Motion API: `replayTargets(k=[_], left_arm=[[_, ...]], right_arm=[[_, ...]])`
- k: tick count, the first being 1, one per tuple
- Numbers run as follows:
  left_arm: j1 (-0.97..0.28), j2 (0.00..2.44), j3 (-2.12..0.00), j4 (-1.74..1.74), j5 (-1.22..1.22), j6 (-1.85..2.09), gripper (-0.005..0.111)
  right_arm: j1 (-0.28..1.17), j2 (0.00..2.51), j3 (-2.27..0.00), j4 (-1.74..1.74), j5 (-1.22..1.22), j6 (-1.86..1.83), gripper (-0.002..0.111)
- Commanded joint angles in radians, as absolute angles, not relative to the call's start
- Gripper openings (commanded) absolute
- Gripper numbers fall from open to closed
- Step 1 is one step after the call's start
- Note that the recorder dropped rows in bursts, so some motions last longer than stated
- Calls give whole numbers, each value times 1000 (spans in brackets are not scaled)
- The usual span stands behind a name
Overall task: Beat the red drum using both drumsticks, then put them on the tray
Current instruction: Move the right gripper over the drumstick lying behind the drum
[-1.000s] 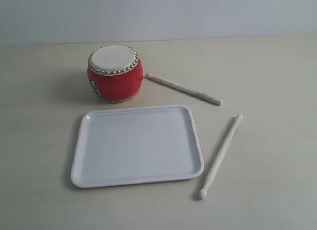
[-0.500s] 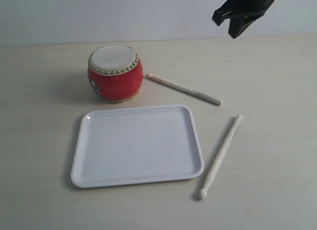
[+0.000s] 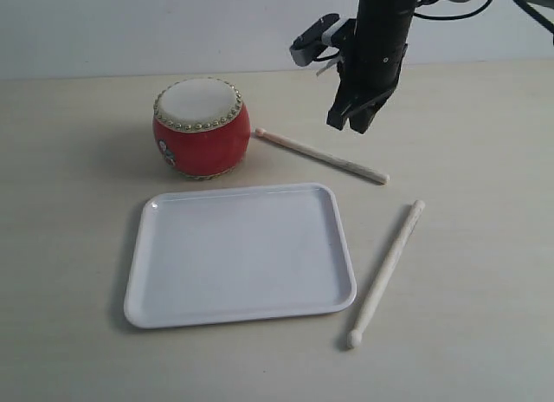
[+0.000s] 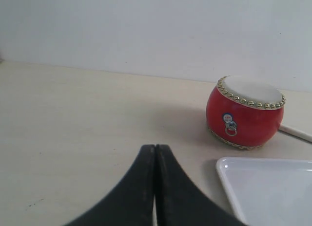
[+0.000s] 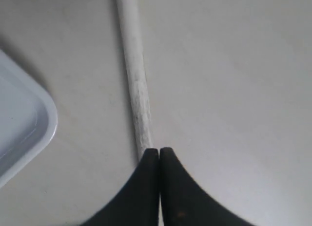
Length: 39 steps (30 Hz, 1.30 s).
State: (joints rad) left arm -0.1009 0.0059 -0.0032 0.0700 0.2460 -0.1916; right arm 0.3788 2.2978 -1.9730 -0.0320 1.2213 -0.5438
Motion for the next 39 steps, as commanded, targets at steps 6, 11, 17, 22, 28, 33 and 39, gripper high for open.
replayTargets(k=[6,11,17,22,28,33,39], left_arm=[[-98,0,0,72,246,-188,0],[-98,0,0,72,246,-188,0],[-98,0,0,72,246,-188,0],[-98,0,0,72,246,-188,0],[-98,0,0,72,246,-188,0],[-98,0,0,72,246,-188,0],[-98,0,0,72,246,-188,0]], right_arm=[[379,2320,-1984,-10,1221,-600,48],[379,2320,-1984,25,1221,-600,62],[379,2329,-1984,27,1221,-600,62],[379,2353,-1984,27,1221,-572,62],[379,2354,-1984,23,1221,-571,62],[379,2354,-1984,23,1221,-571,62],[379,2354,-1984,23,1221,-571,62]])
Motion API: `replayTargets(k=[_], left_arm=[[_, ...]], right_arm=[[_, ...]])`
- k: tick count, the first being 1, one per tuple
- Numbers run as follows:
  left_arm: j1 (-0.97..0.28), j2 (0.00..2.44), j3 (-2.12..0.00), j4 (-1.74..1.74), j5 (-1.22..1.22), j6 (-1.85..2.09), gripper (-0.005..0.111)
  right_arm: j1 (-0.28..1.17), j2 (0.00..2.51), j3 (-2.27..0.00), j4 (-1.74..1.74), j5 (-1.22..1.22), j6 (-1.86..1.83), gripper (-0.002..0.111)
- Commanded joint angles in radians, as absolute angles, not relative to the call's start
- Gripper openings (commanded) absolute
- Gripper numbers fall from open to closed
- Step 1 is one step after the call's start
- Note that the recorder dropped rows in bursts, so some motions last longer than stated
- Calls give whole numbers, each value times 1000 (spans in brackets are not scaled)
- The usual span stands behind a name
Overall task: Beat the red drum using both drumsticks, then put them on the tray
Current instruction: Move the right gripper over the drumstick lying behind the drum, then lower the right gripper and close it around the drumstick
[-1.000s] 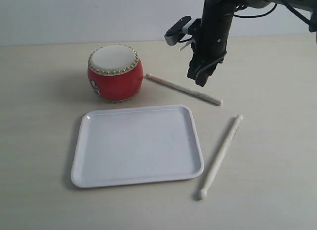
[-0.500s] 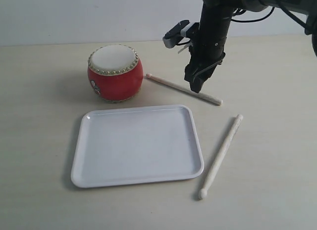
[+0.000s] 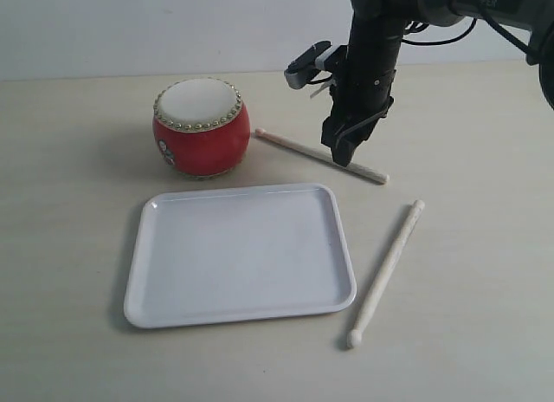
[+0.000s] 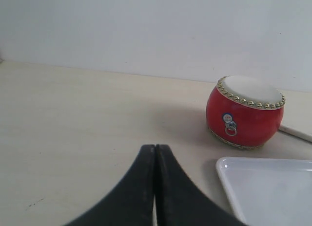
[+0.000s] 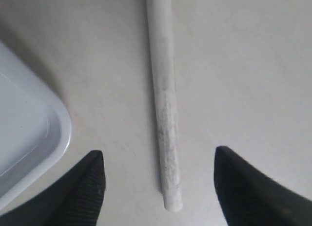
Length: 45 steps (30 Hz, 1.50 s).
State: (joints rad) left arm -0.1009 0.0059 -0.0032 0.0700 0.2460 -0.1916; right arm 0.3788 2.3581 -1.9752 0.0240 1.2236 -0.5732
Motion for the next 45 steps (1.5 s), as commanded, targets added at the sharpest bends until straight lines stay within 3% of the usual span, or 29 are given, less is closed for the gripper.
replayTargets(k=[1,45], left_arm=[[-98,0,0,72,246,-188,0],[-98,0,0,72,246,-188,0]], right_arm=[[379,2354,-1984,23,1221,-571,62],[379,2423,-1980,16,1205,-580,57]])
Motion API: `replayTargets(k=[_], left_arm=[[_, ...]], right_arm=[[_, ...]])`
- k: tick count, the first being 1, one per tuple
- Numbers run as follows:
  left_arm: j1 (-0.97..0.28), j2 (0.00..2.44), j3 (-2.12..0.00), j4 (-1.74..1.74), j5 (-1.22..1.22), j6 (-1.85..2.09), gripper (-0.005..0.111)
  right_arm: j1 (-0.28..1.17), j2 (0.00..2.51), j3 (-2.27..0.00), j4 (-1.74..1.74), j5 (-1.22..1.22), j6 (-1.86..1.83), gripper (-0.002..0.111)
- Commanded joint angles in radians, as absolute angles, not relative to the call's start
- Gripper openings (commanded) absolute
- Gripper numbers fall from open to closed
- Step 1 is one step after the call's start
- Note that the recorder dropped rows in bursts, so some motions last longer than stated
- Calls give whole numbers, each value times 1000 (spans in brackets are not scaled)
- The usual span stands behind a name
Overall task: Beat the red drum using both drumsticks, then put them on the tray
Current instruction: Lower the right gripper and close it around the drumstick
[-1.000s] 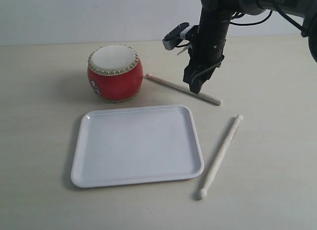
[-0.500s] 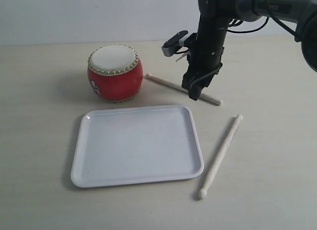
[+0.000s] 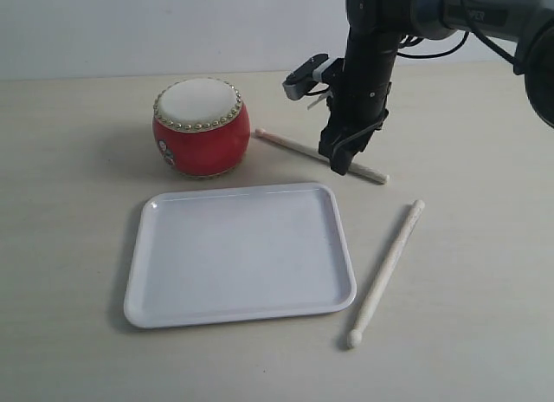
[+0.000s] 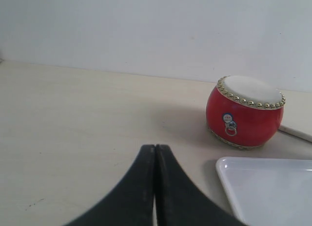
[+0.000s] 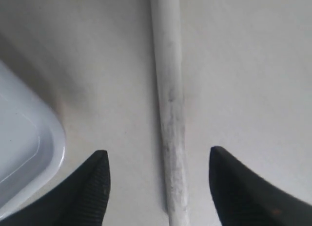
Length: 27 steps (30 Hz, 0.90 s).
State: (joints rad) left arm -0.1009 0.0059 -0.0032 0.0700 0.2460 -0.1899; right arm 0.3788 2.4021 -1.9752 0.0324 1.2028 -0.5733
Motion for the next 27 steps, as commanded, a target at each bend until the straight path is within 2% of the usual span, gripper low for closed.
replayTargets(k=[1,20,23,27], left_arm=[[-98,0,0,72,246,-188,0],[-98,0,0,72,246,-188,0],[-98,0,0,72,246,-188,0],[-98,0,0,72,246,-188,0]], right_arm=[[379,2426,-1980,16,1205,-580,57],[379,2440,-1980,16,1205,-580,55],[379,2440,-1980,16,1205,-578,51],[379,2440,-1980,16,1205,-578,37]])
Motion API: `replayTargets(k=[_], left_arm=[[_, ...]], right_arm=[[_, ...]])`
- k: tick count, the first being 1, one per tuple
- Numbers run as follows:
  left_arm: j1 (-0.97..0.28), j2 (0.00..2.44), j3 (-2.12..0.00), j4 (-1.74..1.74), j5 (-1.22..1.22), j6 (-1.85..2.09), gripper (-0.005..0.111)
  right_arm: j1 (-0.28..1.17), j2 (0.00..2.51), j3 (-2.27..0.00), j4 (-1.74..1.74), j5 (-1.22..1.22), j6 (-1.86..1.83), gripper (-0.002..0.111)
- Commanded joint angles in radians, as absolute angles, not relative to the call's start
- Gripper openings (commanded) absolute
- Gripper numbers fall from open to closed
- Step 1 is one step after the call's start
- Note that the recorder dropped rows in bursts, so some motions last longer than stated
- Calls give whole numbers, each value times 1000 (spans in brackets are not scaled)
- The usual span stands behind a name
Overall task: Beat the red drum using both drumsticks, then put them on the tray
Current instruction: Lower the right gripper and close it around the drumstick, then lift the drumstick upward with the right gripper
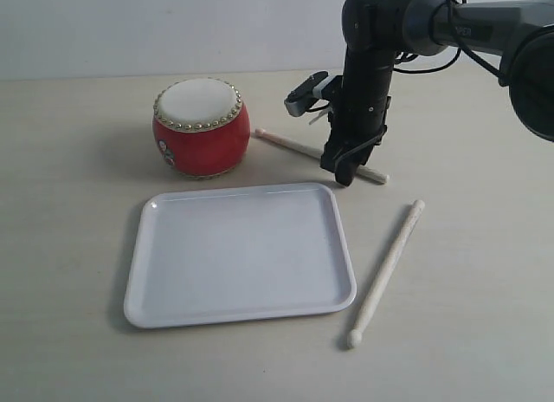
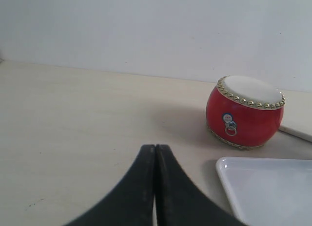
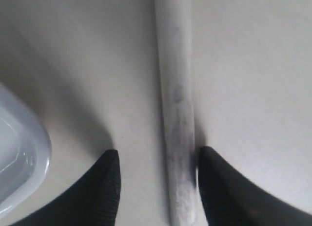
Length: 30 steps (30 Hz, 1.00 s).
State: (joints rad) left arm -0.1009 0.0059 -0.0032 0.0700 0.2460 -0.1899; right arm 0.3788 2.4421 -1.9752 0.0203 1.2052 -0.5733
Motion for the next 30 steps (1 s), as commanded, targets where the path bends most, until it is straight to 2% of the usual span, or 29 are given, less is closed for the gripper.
replayTargets(k=[1,6,8,18,30], left_arm=[[-98,0,0,72,246,-188,0],[-98,0,0,72,246,-188,0],[-98,0,0,72,246,-188,0],[-98,0,0,72,246,-188,0],[-98,0,0,72,246,-188,0]], right_arm=[[379,2440,-1980,16,1205,-578,33],[379,2440,-1980,16,1205,-546,6],[379,2440,-1980,16,1205,-529,0],[379,2386,-1982,-34,1205,-401,0],[379,2087,-1982,-21,1221,-336,0]])
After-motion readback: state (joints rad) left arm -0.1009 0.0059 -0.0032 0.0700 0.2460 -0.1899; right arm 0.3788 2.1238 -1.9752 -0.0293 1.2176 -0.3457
